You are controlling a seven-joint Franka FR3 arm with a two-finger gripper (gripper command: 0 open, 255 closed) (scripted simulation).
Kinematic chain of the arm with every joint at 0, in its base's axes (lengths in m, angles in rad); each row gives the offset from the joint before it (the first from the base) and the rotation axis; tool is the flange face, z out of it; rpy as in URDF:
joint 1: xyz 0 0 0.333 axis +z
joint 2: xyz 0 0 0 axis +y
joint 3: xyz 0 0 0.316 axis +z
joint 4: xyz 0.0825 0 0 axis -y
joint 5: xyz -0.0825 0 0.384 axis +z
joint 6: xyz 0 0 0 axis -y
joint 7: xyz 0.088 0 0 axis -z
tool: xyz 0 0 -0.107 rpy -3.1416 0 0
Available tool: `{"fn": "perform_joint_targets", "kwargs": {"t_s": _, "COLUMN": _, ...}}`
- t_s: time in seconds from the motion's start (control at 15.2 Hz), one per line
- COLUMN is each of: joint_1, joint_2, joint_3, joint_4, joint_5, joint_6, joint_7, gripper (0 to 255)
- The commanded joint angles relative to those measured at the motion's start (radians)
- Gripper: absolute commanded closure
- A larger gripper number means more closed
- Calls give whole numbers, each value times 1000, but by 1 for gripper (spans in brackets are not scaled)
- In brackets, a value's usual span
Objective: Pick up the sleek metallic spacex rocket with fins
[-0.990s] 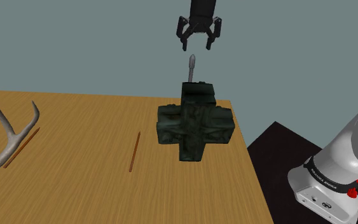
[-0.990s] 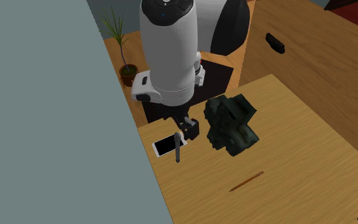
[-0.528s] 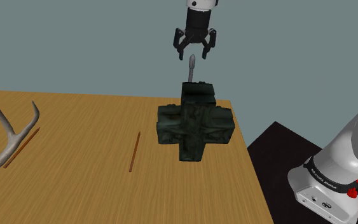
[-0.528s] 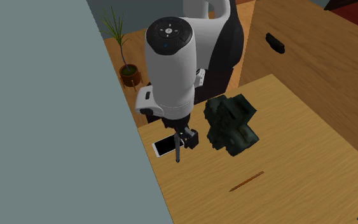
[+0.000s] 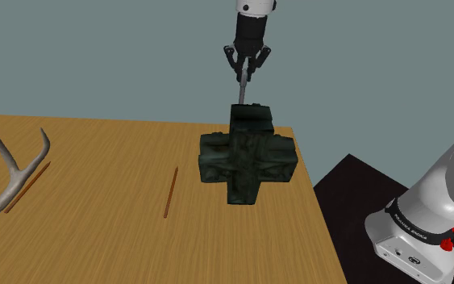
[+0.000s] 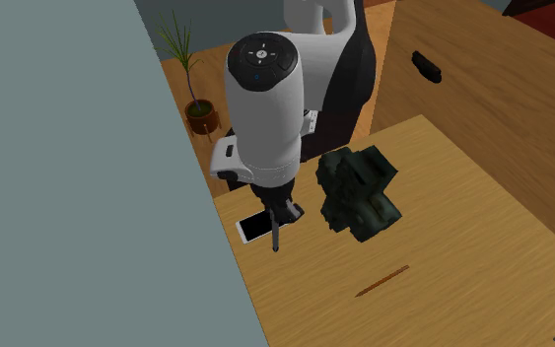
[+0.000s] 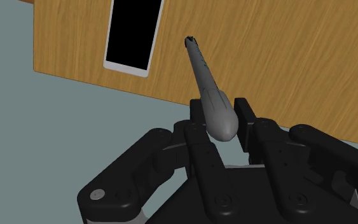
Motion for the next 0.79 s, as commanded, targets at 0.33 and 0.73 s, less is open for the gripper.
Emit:
{"fn": "perform_joint_targets", "kwargs": {"t_s": 0.33, "joint_1": 0, "joint_2": -2, "joint_3": 0, "joint_4": 24, "joint_5": 1, "joint_6": -27, "joint_7": 0, "gripper": 255}}
{"fn": "perform_joint_targets", "kwargs": {"t_s": 0.73, "joint_1": 0, "joint_2": -4, "joint_3": 0, "joint_4": 102, "joint_5": 1, "joint_6": -107, "joint_7": 2, "gripper": 255}}
